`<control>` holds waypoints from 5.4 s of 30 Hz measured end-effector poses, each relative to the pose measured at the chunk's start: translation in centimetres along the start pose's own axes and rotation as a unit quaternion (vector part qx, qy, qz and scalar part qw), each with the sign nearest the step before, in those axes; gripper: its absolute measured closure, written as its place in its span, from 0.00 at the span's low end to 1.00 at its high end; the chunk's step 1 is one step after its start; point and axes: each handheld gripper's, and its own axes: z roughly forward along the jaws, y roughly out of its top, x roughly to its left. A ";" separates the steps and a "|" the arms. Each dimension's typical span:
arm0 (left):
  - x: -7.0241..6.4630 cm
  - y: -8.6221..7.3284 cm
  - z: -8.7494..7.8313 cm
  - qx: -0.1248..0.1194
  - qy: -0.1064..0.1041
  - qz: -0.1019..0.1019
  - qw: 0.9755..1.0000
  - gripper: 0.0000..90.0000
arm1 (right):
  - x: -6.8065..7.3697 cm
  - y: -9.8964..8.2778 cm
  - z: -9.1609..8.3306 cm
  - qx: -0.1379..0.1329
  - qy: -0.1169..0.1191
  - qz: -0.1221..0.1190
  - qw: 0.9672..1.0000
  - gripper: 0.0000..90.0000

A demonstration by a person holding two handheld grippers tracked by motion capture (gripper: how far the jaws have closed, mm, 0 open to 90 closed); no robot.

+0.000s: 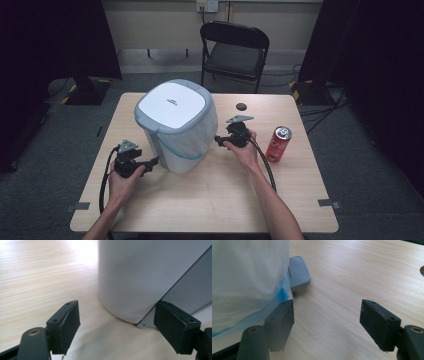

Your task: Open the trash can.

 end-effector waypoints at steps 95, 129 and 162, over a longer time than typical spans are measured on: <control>1.4 0.4 1.4 0.003 -0.044 -0.043 0.998 0.53 | 3.6 -5.3 -4.0 -0.019 0.044 -0.035 0.998 0.59; -0.3 1.5 3.2 0.017 -0.115 0.008 0.993 0.83 | 3.8 -2.7 -5.3 -0.057 0.038 -0.036 0.997 0.76; -1.8 -0.6 0.1 0.031 -0.128 0.024 0.991 0.76 | 5.8 -5.2 -8.2 -0.056 0.068 -0.037 0.995 0.73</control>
